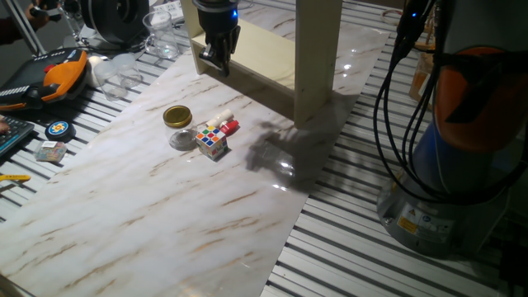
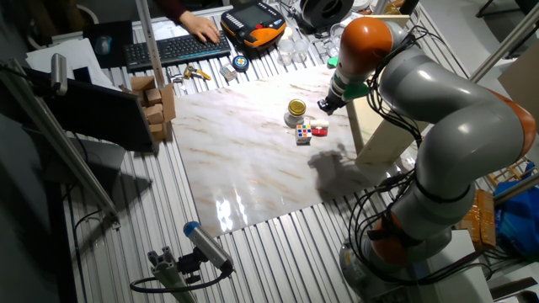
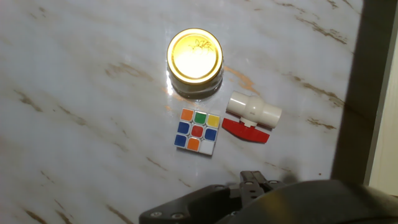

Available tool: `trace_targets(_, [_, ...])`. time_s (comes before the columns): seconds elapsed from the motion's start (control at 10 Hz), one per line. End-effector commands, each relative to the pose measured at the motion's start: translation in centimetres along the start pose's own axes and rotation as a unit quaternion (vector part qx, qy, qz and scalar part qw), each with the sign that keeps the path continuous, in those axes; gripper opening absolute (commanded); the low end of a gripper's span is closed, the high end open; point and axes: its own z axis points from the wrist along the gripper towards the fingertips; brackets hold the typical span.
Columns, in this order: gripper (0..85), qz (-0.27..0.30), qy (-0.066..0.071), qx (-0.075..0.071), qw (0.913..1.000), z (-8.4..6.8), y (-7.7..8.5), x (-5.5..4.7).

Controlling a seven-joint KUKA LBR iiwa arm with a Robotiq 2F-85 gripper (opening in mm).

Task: Take the object down from the shelf

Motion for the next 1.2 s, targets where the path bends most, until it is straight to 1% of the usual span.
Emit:
trace_targets(0.0, [0.0, 0.000, 0.003, -0.001, 1.0000, -0.13, -0.06, -0.09])
trace_targets(0.1, [0.0, 0.000, 0.008, -0.003, 1.0000, -0.48, -0.12, -0.28])
trace_targets(0.2, [0.0, 0.000, 0.005, 0.002, 1.0000, -0.56, -0.15, -0.40])
trace_targets(0.3, [0.0, 0.000, 0.003, 0.003, 1.0000, -0.50, -0.21, -0.39])
trace_targets(0.4, [0.0, 0.000, 0.005, -0.001, 1.0000, -0.51, -0.18, -0.36])
trace_targets(0.5, [0.0, -0.001, 0.005, -0.001, 1.0000, -0.54, -0.11, -0.38])
trace_targets(1.1, [0.0, -0.003, 0.008, -0.003, 1.0000, -0.41, -0.13, -0.52])
